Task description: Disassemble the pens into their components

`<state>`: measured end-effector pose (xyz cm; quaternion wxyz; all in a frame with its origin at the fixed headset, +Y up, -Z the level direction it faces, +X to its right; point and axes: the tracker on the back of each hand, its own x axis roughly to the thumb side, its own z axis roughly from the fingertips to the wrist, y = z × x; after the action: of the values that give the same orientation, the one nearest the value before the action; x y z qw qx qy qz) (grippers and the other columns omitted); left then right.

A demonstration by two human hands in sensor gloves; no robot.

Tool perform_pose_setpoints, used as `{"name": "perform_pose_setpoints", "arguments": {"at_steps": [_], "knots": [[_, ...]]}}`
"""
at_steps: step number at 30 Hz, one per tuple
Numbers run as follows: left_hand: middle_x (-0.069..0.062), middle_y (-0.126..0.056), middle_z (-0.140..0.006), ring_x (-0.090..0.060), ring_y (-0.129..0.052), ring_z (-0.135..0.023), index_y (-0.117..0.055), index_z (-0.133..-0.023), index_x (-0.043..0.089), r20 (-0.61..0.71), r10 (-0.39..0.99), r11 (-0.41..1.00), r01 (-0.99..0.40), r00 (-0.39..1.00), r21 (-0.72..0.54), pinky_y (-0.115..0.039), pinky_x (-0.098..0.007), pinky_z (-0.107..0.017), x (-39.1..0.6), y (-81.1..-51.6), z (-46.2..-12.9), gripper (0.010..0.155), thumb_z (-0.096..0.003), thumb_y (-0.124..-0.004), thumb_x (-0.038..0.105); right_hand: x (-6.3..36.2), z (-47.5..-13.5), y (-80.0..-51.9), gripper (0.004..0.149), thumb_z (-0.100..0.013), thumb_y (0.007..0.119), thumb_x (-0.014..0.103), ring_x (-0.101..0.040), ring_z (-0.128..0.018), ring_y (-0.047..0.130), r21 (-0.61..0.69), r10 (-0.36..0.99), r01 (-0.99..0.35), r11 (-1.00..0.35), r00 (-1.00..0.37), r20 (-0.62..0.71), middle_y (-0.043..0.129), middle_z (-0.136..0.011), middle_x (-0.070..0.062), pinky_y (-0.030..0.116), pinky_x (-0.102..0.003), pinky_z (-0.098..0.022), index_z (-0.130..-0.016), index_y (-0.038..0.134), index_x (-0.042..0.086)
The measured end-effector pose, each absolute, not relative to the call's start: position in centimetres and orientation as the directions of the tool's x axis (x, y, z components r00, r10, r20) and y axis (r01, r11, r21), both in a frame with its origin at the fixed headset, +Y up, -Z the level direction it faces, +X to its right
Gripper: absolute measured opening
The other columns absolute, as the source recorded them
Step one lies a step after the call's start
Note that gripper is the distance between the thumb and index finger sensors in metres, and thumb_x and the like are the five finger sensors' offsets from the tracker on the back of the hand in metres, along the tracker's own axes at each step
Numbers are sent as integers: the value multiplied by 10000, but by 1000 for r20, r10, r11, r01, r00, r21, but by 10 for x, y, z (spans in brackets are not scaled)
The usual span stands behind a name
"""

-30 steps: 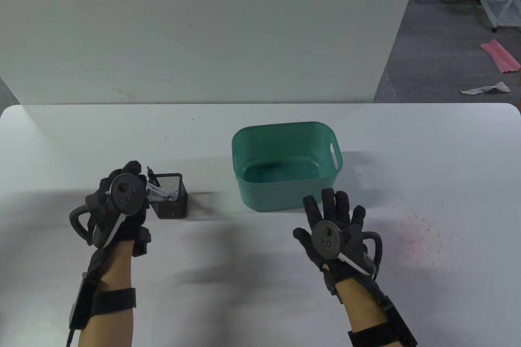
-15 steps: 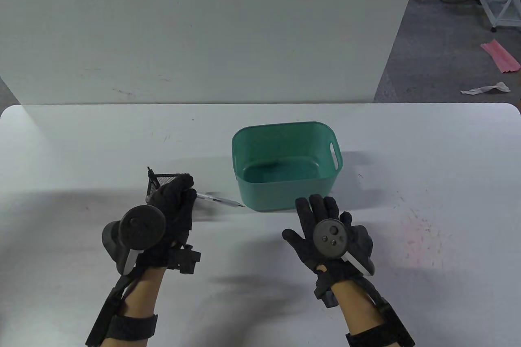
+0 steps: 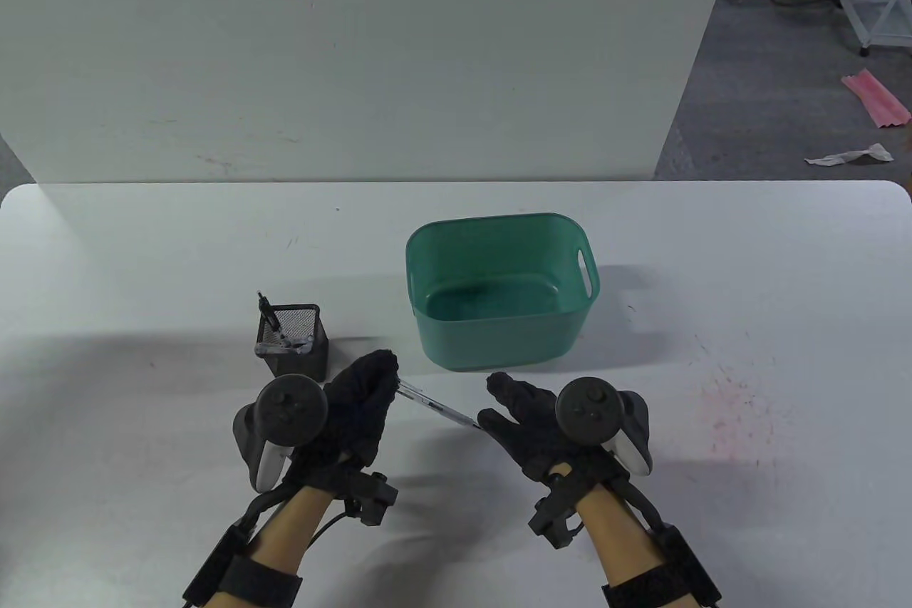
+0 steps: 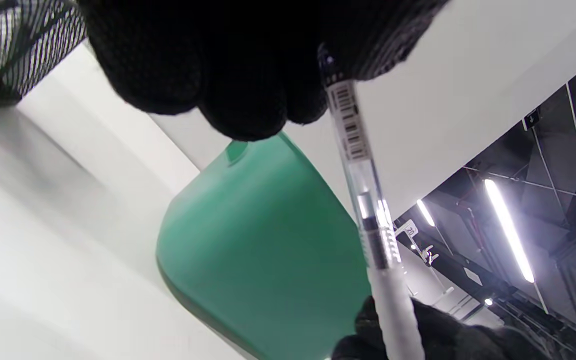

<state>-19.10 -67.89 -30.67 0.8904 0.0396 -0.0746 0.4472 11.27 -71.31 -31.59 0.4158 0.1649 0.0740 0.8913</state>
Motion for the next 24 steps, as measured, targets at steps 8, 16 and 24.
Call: {"name": "perform_pose_setpoints", "arguments": {"at_steps": [8,16,24], "knots": [[7,-897,-905,-167,-1044,-694,-673,-971,345,148,809,577,-816,569,-21,-919,-421,-557,-187,-684,-308,421,-558,-733,408,111,-320,-720,510,-597,678,462,-418,-775,854,402,897,-804,-439,-420,140,869,-860,-168,642,-683,-621,-971,728,120],[5,-896,-905,-158,-1046,-690,-669,-969,345,151,810,576,-817,566,-26,-929,-407,-557,-183,-687,-307,412,-564,-723,404,108,-320,-722,484,-594,709,448,-392,-731,877,473,938,-815,-335,-335,89,887,-815,-148,669,-656,-613,-949,739,120],[5,-886,-915,-153,-1044,-702,-660,-969,348,132,847,524,-850,515,-44,-931,-403,-573,-183,-687,-308,407,-570,-720,400,104,-320,-723,520,-568,791,399,-335,-650,908,541,946,-789,-290,-321,38,890,-754,-101,706,-634,-597,-989,700,108]]}}
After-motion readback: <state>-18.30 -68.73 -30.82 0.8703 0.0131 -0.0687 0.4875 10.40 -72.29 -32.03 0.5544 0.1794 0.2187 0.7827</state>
